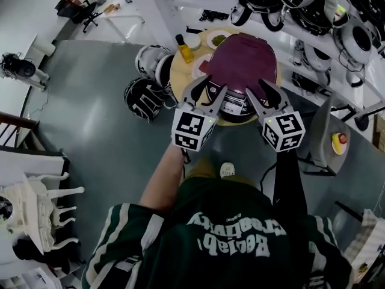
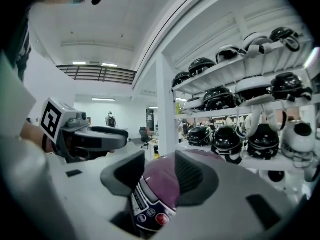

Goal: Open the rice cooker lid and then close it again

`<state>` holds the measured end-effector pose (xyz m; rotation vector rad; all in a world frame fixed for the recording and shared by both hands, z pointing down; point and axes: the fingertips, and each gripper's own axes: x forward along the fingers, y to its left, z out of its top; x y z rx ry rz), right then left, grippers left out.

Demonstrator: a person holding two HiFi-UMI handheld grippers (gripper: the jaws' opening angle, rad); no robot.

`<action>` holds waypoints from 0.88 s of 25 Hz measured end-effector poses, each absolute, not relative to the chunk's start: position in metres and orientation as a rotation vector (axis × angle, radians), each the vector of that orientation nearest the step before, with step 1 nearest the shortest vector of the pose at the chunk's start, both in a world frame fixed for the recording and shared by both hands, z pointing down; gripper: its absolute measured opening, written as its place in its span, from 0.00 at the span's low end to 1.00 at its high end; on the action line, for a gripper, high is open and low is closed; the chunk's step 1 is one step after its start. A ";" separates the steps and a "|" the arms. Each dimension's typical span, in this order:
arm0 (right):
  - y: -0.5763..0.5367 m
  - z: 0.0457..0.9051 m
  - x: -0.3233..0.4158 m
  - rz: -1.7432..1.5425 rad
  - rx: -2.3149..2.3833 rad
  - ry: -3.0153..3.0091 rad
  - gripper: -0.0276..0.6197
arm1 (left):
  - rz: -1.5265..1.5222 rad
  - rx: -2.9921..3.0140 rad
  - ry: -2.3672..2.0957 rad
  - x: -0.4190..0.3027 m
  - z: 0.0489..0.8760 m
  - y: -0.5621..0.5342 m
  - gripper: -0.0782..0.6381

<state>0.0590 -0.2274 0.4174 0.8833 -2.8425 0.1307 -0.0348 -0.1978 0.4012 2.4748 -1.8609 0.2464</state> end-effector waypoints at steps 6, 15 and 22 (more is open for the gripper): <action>-0.239 0.437 0.040 0.218 0.916 -2.741 0.34 | 0.254 2.557 -1.740 -0.047 0.410 -0.223 0.36; -0.226 0.484 0.009 0.298 0.850 -2.517 0.34 | 0.252 2.648 -1.528 -0.062 0.428 -0.241 0.36; -0.206 0.509 -0.003 0.343 0.873 -2.433 0.34 | 0.255 2.690 -1.433 -0.070 0.436 -0.235 0.35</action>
